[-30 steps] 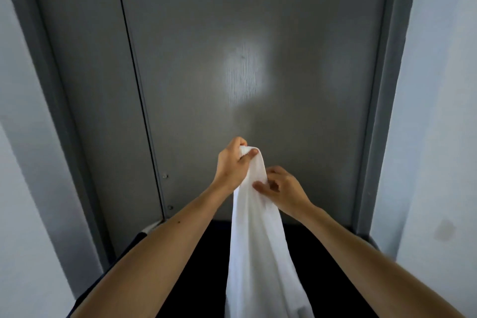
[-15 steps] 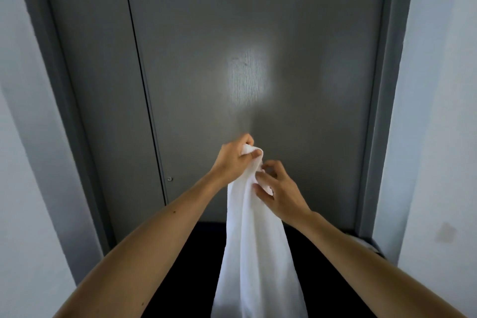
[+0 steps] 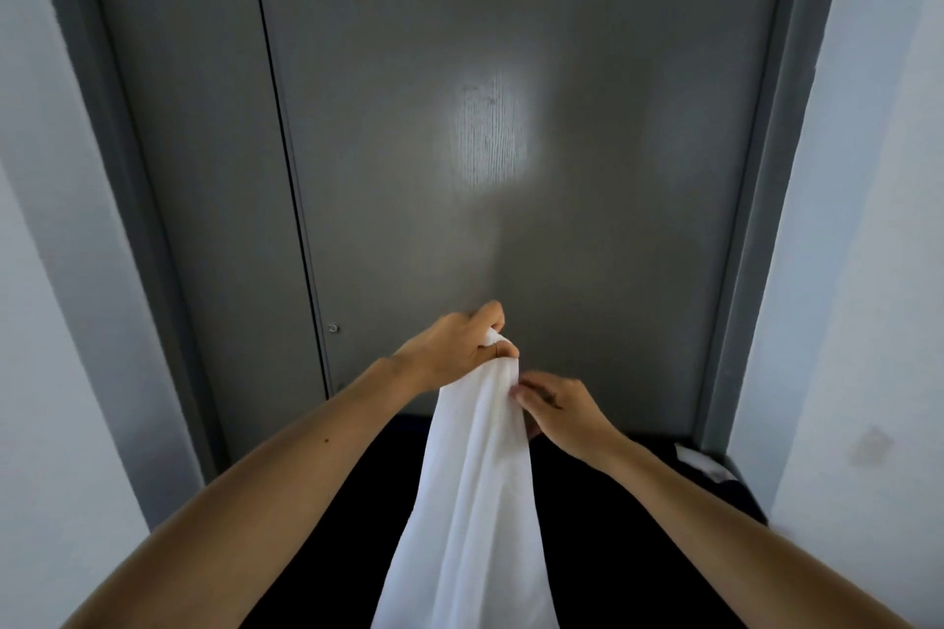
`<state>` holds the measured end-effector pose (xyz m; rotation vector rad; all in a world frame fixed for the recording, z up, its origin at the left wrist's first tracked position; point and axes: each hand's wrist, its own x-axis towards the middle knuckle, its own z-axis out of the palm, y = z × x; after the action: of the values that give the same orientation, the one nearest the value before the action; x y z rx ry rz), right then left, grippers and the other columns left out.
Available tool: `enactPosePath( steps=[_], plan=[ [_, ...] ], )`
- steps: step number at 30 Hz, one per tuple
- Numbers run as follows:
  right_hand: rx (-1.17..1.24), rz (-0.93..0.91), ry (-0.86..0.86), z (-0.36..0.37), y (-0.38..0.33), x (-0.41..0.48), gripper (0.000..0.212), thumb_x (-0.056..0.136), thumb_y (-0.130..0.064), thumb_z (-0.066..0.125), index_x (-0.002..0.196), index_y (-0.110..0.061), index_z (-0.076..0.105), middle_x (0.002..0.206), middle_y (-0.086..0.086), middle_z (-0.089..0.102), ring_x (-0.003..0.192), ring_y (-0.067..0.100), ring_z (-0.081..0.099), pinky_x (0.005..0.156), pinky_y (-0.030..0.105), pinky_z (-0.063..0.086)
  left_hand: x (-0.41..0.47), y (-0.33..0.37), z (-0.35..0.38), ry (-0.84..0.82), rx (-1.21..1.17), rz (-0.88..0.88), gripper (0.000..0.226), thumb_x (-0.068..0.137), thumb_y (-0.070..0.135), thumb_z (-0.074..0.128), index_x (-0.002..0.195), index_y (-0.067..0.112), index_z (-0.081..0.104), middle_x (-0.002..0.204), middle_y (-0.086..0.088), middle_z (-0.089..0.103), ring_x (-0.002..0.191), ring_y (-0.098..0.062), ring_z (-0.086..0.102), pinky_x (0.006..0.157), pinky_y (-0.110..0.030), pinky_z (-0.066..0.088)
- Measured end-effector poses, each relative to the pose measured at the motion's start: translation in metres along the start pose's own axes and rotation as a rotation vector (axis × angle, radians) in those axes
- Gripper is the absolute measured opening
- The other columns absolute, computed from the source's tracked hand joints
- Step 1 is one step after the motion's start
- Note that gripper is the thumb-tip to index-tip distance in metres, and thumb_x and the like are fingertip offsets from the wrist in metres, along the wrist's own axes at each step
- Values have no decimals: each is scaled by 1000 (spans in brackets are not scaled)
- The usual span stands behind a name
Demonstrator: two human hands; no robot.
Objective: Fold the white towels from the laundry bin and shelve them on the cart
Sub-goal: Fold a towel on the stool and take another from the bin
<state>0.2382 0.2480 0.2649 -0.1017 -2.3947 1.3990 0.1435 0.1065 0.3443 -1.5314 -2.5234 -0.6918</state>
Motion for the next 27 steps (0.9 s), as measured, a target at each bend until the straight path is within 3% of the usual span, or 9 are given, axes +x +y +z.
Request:
enactPosePath(
  steps=[4, 7, 9, 12, 17, 21, 23, 27],
  plan=[
    [247, 72, 11, 6, -14, -2, 19, 98, -17, 45, 96, -20, 63, 90, 5, 68, 77, 19, 68, 66, 30, 58, -1, -3, 5, 1, -28, -9, 29, 95, 35, 50, 87, 13, 34, 72, 6, 45, 69, -17, 43, 57, -23, 34],
    [139, 94, -24, 8, -18, -2, 15, 93, -11, 53, 95, -24, 60, 90, -1, 67, 69, 16, 67, 56, 26, 56, -3, -6, 12, 36, -50, -4, 29, 95, 36, 51, 88, 13, 34, 69, 7, 43, 66, -15, 43, 56, -24, 34],
    [31, 76, 49, 10, -19, 2, 11, 89, -13, 58, 97, -20, 59, 92, -2, 66, 71, 19, 66, 61, 29, 57, -4, -7, 15, 68, -80, 6, 30, 94, 35, 52, 87, 12, 34, 66, 9, 41, 61, -11, 41, 54, -22, 33],
    [-125, 16, 106, 11, -22, 10, 17, 84, -13, 61, 100, -18, 57, 86, -6, 62, 81, 13, 60, 70, 19, 47, -3, -6, 14, 69, -84, 29, 30, 93, 36, 53, 87, 12, 35, 66, 10, 41, 59, -9, 40, 53, -19, 33],
    [-230, 108, -80, -1, -14, 17, 23, 85, -7, 57, 106, -12, 65, 89, 1, 65, 84, 15, 62, 74, 21, 49, -5, -8, 4, -51, 4, 7, 33, 90, 47, 49, 84, 18, 33, 71, 4, 44, 68, -20, 42, 56, -27, 33],
    [128, 149, -88, 5, -8, 6, 11, 91, -11, 57, 98, -11, 66, 90, 11, 67, 82, 26, 68, 71, 30, 58, -10, -3, 3, -185, 100, -39, 32, 93, 46, 47, 92, 17, 33, 86, -3, 49, 76, -23, 44, 63, -30, 33],
    [199, 149, -101, 10, -10, 3, 15, 90, -8, 56, 100, -15, 65, 91, 9, 67, 81, 25, 68, 65, 28, 57, -13, 2, 8, -199, 111, -25, 29, 95, 43, 46, 93, 17, 32, 86, -3, 49, 76, -23, 45, 62, -30, 33],
    [-88, 48, 62, 24, -12, -1, 18, 81, 4, 53, 92, -7, 61, 77, -1, 58, 69, 20, 61, 65, 35, 57, -20, -2, 23, -103, 20, 6, 26, 96, 39, 45, 89, 17, 33, 79, 2, 48, 70, -19, 44, 60, -26, 34]
  ],
)
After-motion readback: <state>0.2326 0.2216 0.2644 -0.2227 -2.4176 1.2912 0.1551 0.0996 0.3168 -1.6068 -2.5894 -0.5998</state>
